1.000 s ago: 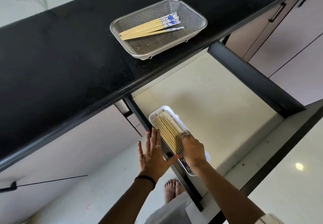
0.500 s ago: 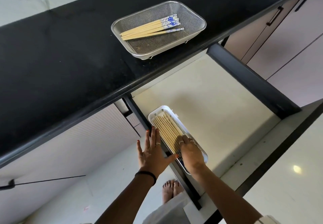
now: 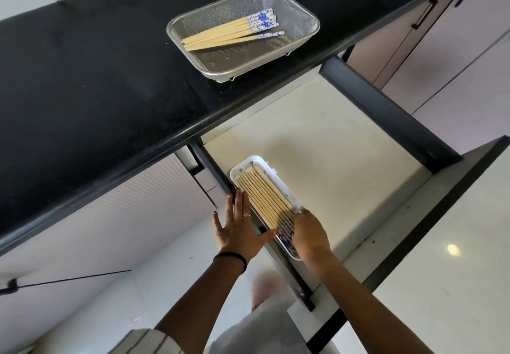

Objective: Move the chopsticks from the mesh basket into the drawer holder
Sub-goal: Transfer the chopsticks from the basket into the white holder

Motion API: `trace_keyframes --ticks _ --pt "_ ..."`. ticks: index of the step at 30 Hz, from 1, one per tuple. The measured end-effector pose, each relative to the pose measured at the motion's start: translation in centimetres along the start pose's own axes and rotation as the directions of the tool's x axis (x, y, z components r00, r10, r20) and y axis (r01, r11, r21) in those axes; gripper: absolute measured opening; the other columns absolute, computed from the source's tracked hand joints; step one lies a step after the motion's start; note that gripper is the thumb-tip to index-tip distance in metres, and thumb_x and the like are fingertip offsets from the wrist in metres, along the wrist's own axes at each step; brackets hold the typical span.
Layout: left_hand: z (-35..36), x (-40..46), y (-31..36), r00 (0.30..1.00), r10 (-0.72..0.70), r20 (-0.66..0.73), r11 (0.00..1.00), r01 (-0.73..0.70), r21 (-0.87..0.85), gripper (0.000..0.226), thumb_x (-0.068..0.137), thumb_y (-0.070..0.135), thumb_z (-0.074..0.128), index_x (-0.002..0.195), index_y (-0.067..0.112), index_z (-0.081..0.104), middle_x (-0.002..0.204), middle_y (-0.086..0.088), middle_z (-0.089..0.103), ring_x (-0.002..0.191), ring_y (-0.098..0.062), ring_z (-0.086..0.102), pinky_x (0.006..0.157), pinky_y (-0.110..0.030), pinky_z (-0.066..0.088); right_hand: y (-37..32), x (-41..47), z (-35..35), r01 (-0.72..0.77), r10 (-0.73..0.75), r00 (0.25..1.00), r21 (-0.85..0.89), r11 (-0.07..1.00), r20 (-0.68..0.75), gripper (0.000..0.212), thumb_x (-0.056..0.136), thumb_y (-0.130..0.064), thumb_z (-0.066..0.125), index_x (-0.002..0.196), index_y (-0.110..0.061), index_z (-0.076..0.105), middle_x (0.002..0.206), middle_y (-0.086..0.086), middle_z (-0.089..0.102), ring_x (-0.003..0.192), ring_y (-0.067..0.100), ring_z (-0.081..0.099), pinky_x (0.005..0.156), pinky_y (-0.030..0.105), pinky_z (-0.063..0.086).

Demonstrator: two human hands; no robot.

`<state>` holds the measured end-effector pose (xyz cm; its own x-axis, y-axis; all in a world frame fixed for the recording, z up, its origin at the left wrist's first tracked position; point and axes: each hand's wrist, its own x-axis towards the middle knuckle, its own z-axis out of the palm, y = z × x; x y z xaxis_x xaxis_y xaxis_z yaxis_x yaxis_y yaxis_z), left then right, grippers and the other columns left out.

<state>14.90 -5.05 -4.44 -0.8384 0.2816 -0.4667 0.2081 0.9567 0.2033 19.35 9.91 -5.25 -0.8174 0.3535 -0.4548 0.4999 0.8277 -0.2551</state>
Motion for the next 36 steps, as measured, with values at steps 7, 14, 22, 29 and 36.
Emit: trace_keyframes --ticks 7,14,22,29,36 --pt "0.2 0.4 -0.2 0.999 0.005 0.035 1.0 -0.006 0.018 0.117 0.075 0.085 0.036 0.149 0.016 -0.022 0.158 -0.001 -0.026 0.146 -0.023 -0.021 0.115 -0.057 -0.003 0.8 -0.5 0.2 -0.042 0.042 0.989 -0.007 0.999 0.143 0.034 0.09 -0.01 0.056 0.123 -0.003 0.054 0.128 0.014 0.058 0.122 0.026 0.054 0.101 0.029 0.045" --pt "0.5 0.5 -0.2 1.0 0.008 0.025 0.999 -0.008 0.036 0.116 0.075 0.085 0.034 0.15 0.015 -0.021 0.158 -0.002 -0.025 0.146 -0.024 -0.02 0.115 -0.056 0.0 0.8 -0.2 -0.6 -0.046 0.042 0.989 0.019 0.999 0.138 0.034 0.09 -0.006 0.054 0.124 0.001 0.052 0.126 0.015 0.059 0.115 0.027 0.058 0.096 0.03 0.049" --pt "0.5 0.5 -0.1 1.0 0.001 0.026 0.998 -0.003 0.063 0.115 0.076 0.084 0.032 0.149 0.013 -0.022 0.156 -0.005 -0.029 0.145 -0.025 -0.022 0.118 -0.051 0.005 0.8 -0.3 -0.8 0.018 -0.004 0.98 -0.071 0.997 0.198 0.032 0.092 -0.01 0.054 0.122 0.002 0.054 0.121 0.015 0.061 0.109 0.026 0.062 0.091 0.027 0.05" --pt "0.1 0.8 0.1 0.997 0.001 0.076 1.0 -0.002 0.023 0.118 0.077 0.08 0.043 0.149 0.013 -0.022 0.156 -0.006 -0.03 0.144 -0.027 -0.023 0.119 -0.05 0.016 0.5 0.2 -2.0 0.193 -0.143 0.949 -0.162 0.968 0.28 0.033 0.094 -0.013 0.052 0.125 -0.003 0.051 0.122 0.013 0.06 0.106 0.025 0.063 0.091 0.03 0.053" --pt "-0.9 0.6 0.8 0.99 -0.021 0.141 1.0 0.023 -0.006 0.126 0.074 0.077 0.054 0.148 0.011 -0.024 0.154 -0.006 -0.032 0.144 -0.026 -0.025 0.119 -0.048 0.015 -3.7 5.0 -12.7 0.547 -0.52 0.799 -0.005 0.837 0.301 0.03 0.089 0.001 0.049 0.116 -0.006 0.062 0.099 0.014 0.069 0.067 0.017 0.064 0.057 0.019 0.048"
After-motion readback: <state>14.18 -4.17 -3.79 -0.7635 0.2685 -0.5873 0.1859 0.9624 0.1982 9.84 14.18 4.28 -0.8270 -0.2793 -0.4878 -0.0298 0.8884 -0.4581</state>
